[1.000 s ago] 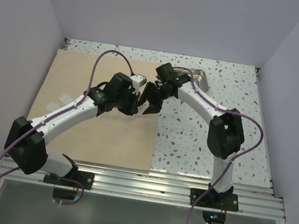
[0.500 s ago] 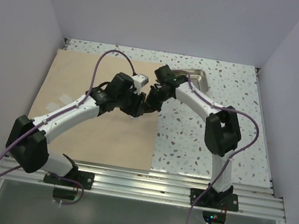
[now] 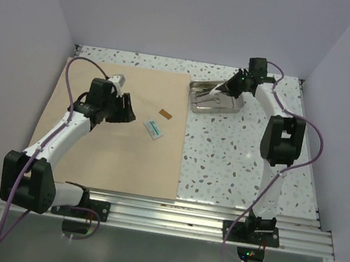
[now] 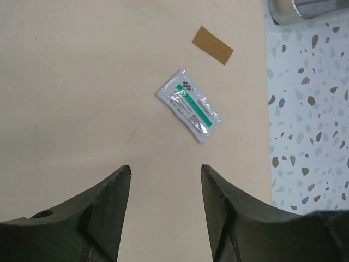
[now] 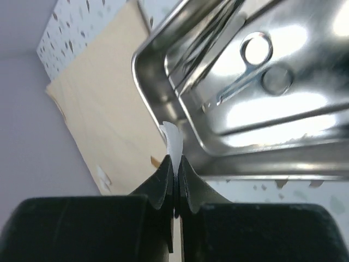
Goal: Prepare the surgical pack
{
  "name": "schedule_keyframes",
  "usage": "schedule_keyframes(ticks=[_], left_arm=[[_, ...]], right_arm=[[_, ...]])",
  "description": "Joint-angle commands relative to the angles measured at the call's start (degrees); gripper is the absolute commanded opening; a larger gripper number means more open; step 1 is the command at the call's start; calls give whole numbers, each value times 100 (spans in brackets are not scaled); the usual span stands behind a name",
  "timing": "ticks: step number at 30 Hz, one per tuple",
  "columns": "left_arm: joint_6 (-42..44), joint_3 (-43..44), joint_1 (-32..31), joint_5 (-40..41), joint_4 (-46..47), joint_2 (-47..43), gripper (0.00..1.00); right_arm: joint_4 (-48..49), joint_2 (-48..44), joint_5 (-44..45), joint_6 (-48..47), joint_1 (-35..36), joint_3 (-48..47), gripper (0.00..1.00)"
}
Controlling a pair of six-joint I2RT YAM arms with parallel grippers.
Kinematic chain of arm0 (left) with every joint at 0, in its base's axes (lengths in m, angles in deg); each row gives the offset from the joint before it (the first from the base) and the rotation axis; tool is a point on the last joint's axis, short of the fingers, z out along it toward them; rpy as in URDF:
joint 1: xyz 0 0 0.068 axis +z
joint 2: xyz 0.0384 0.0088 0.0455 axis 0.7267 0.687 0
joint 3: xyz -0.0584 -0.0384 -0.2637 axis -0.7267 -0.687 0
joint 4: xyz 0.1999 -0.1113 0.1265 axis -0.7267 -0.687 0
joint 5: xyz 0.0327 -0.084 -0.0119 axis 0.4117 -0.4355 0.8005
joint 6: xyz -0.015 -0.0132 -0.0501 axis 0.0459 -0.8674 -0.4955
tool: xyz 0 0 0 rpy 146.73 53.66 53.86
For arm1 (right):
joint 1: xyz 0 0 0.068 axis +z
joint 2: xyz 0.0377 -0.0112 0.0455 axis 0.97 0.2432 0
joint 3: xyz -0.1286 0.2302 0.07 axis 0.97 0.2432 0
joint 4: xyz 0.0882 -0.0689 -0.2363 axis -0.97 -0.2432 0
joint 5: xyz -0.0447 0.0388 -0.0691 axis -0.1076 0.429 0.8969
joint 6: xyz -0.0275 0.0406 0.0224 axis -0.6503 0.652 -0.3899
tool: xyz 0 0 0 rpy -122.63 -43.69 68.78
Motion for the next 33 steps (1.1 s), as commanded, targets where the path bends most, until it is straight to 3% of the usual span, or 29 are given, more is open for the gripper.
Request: schedule_keyframes(ticks=[1,8,14,17,21,24,33], left_arm=[[-142,-172,269,-110,133,-153,58],[-125,-304,577,-216,142,-109,58],[-90,-322,700,-207,89,-109,58],[-81,-331,744,-198,81,-101,58],[-98,-313,797,-181,28,-57,58],[-142,-287,806,-181,10,-30,58],[-432,99,946,486,-587,189,58]], right_arm=[[680,492,39,-280,-235,-496,0],[497,1978,-120,-535,-429,-2210,1],[577,2277,170,-579,-517,-2325,4],[304,2374,355,-711,-535,-2510,14],[-39,2225,785,-1000,-535,-2492,35],[-180,2076,900,-1194,-535,-2510,43],[-971,1716,1488,-1642,-535,-2756,49]])
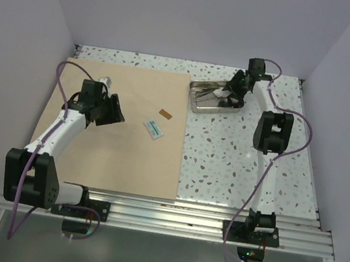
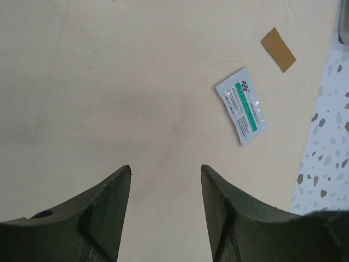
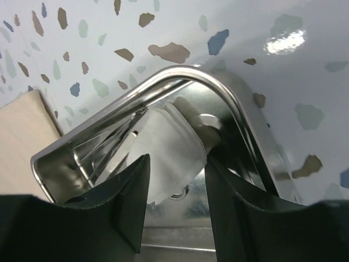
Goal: Prepare the surgical pack
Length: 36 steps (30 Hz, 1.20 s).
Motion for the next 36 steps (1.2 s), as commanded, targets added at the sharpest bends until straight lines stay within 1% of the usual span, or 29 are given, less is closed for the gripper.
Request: schedule_keyframes(ticks=[1,2,4,6,8,10,11,13,14,15,16,17,18,19,21,22,24,27,30,32,36], left_arm=[[-220,366,168,487,-480,65,58],[-308,402,203,697,-577,74,59],[-370,490,326,839,-788,126,59],[-493,674,607,1189,-990,275,59],[-668,919,756,1611,-1324,451,60],[-774,1087,819,1901,-1561,784,61],[-827,1166,828,2181,-1615,916,61],[-827,1473,863,2368,-1781,1338,61],[-836,1744,863,2630,-1947,1626,61],[-836,1860,872,2772,-1949,1760,61],[-818,1965,889,2991,-2027,1883,61],[-836,2254,915,3088,-2133,2128,61],[-845,2404,924,3185,-2316,2235,60],[-845,2554,924,3412,-2370,2340,60],[-871,2906,924,3686,-2528,2630,59],[-862,3029,942,3922,-2573,2753,57],[-853,3337,942,4082,-2722,3105,56],[-871,3504,924,4223,-2801,3439,53],[-1011,3557,924,4249,-2915,3677,52],[-1020,3540,924,4223,-2898,3791,49],[-1029,3540,924,4223,-2864,3932,48]], right_arm=[[-595,-641,518,-375,-30,-158,49],[-631,-728,545,-410,-30,-122,49],[-727,-852,571,-419,-12,-8,49],[-763,-1115,554,-419,14,193,49],[-798,-1361,589,-524,154,308,50],[-929,-1808,686,-586,382,563,50],[-956,-1967,651,-638,462,694,51],[-1035,-2547,563,-665,785,1247,51],[-922,-3027,450,-656,1057,1815,52],[-921,-3032,301,-665,1060,2151,52],[-712,-3502,142,-683,1382,2485,52],[-623,-3785,106,-761,1568,2819,53],[-509,-3997,80,-805,1727,3388,53],[-482,-4390,-8,-884,2007,3629,53],[-429,-4683,-131,-929,2193,4242,54],[-429,-4928,-158,-938,2264,4403,54],[-298,-5123,-307,-981,2291,4850,54],[-271,-5326,-299,-1060,2299,5107,54],[-279,-5352,-377,-1140,2299,5108,54],[-271,-5344,-430,-1157,2299,5099,54],[-192,-5256,-527,-1140,2299,5160,54]])
